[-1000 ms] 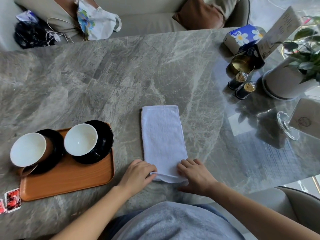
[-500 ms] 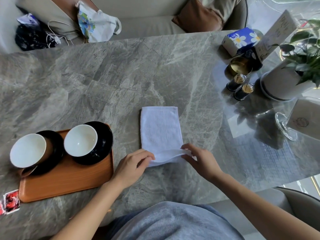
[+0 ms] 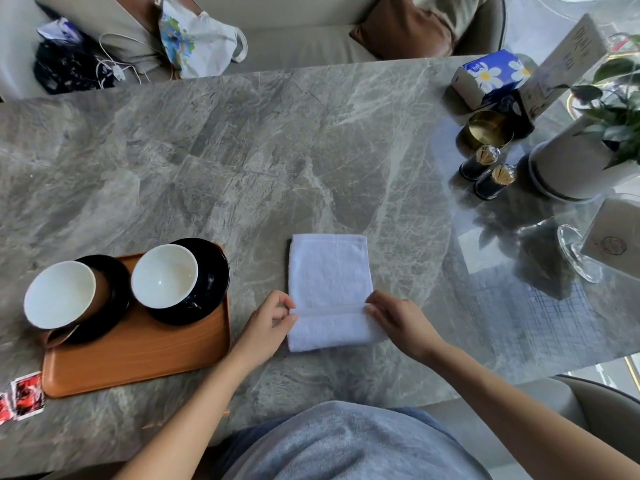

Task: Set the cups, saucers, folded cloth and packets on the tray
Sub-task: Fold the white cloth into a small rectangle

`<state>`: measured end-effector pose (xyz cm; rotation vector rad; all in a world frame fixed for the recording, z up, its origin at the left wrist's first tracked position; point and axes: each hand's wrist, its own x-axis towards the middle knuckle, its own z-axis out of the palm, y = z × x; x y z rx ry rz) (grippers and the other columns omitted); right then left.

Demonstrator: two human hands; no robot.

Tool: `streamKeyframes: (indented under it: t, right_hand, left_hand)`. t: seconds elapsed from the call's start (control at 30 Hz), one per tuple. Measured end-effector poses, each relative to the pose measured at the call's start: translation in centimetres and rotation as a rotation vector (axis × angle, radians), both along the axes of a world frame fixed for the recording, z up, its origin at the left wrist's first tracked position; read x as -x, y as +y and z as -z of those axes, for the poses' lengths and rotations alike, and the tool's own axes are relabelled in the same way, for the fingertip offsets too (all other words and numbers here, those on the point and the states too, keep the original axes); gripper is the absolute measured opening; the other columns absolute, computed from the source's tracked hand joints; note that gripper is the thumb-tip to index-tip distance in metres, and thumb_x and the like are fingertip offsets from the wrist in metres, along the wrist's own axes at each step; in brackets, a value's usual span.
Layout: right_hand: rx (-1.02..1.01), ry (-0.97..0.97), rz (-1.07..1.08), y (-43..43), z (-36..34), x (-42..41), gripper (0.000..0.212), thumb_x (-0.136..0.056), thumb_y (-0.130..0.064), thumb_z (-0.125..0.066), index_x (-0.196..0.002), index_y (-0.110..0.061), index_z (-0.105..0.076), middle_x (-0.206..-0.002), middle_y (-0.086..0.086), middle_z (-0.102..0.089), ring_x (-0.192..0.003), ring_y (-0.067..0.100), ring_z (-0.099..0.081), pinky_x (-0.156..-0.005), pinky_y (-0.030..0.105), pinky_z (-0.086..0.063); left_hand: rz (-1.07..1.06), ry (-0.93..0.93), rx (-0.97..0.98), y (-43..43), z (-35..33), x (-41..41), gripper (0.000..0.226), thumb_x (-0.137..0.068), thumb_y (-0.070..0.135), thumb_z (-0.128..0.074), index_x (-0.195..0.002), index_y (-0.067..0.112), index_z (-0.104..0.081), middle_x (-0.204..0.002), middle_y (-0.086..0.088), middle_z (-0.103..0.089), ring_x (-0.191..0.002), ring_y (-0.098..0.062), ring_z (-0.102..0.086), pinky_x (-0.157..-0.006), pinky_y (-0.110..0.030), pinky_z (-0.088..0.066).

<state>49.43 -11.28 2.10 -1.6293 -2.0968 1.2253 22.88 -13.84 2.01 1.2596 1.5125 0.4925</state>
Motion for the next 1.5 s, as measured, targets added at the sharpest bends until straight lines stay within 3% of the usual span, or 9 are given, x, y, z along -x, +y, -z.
streamKeyframes:
  t: [0.23, 0.43, 0.6, 0.8, 0.97, 1.27, 1.37, 1.43, 1.5]
  right_hand:
    - [0.183, 0.093, 0.124, 0.1, 1.5, 0.8, 0.023, -0.095, -0.026, -0.050, -0.075, -0.016, -0.052, -0.063, -0.001, -0.051, -0.055, 0.007, -0.039, -0.055, 0.028, -0.031]
    - [0.039, 0.130, 0.347, 2.3, 1.6, 1.6, 0.014, -0.090, -0.031, -0.058, -0.076, -0.028, -0.060, -0.070, -0.010, -0.061, -0.057, 0.000, -0.055, -0.053, 0.015, -0.040]
    - [0.048, 0.007, 0.360, 4.7, 2.1, 2.8, 0.015, -0.092, -0.031, -0.052, -0.083, -0.023, -0.060, -0.071, -0.008, -0.062, -0.068, 0.009, -0.059, -0.056, 0.025, -0.041]
    - [0.045, -0.091, 0.383, 6.1, 2.5, 3.1, 0.017, -0.091, -0.028, -0.051, -0.085, -0.016, -0.062, -0.055, -0.006, -0.053, -0.056, 0.014, -0.052, -0.049, 0.028, -0.035]
    - [0.011, -0.098, 0.410, 5.5, 2.9, 3.2, 0.015, -0.090, -0.030, -0.051, -0.082, -0.020, -0.059, -0.045, -0.007, -0.045, -0.042, 0.007, -0.042, -0.043, 0.025, -0.028]
    - [0.027, -0.105, 0.446, 5.1, 3.6, 3.4, 0.008, -0.088, -0.028, -0.049, -0.094, -0.027, -0.053, -0.049, -0.006, -0.046, -0.045, 0.010, -0.042, -0.046, 0.028, -0.034]
    - [0.031, -0.114, 0.441, 5.1, 3.6, 3.4, 0.007, -0.089, -0.029, -0.050, -0.095, -0.027, -0.053, -0.050, -0.006, -0.046, -0.046, 0.010, -0.042, -0.046, 0.029, -0.036]
    - [0.046, -0.096, 0.434, 5.1, 3.5, 3.3, 0.009, -0.089, -0.028, -0.050, -0.097, -0.025, -0.053, -0.049, -0.006, -0.045, -0.045, 0.009, -0.041, -0.045, 0.029, -0.035]
    - [0.069, -0.084, 0.426, 5.1, 3.1, 3.1, 0.014, -0.090, -0.029, -0.050, -0.103, -0.022, -0.052, -0.051, -0.006, -0.046, -0.045, 0.009, -0.042, -0.045, 0.028, -0.034]
  left_hand:
    - [-0.115, -0.046, 0.076, 0.4, 1.1, -0.3, 0.008, -0.092, 0.010, -0.048, -0.090, 0.018, -0.050, -0.063, -0.010, -0.040, -0.061, -0.016, -0.034, -0.060, -0.030, -0.025]
    - [-0.223, 0.064, -0.086, 2.7, 1.7, -1.2, 0.018, -0.088, 0.006, -0.053, -0.083, 0.024, -0.053, -0.042, 0.010, -0.046, -0.045, -0.005, -0.034, -0.049, -0.019, -0.028]
    - [-0.264, 0.231, -0.140, 5.3, 2.1, -2.2, 0.007, -0.088, 0.013, -0.048, -0.089, 0.018, -0.053, -0.059, 0.010, -0.054, -0.055, -0.015, -0.045, -0.056, -0.030, -0.033]
    - [-0.135, 0.444, -0.151, 7.0, 2.6, -2.6, 0.007, -0.089, 0.016, -0.042, -0.091, 0.022, -0.047, -0.068, 0.003, -0.055, -0.068, -0.026, -0.054, -0.054, -0.032, -0.036]
    - [-0.027, 0.549, -0.152, 8.0, 3.2, -2.2, 0.008, -0.092, 0.021, -0.038, -0.095, 0.019, -0.046, -0.083, -0.007, -0.066, -0.075, -0.031, -0.059, -0.056, -0.037, -0.043]
    - [-0.013, 0.520, -0.168, 8.3, 4.0, -2.0, 0.008, -0.092, 0.025, -0.042, -0.093, 0.017, -0.046, -0.080, -0.008, -0.065, -0.071, -0.032, -0.059, -0.057, -0.040, -0.049]
    - [-0.009, 0.517, -0.174, 8.2, 4.1, -1.9, 0.007, -0.091, 0.026, -0.044, -0.090, 0.019, -0.045, -0.070, -0.003, -0.060, -0.067, -0.031, -0.058, -0.054, -0.038, -0.046]
    - [-0.032, 0.451, -0.191, 8.1, 4.0, -1.8, 0.007, -0.091, 0.023, -0.047, -0.090, 0.016, -0.047, -0.061, 0.001, -0.050, -0.064, -0.031, -0.055, -0.058, -0.041, -0.049]
    - [-0.066, 0.403, -0.221, 7.9, 3.5, -1.8, 0.009, -0.090, 0.022, -0.048, -0.098, 0.016, -0.050, -0.069, -0.002, -0.052, -0.071, -0.032, -0.056, -0.063, -0.041, -0.049]
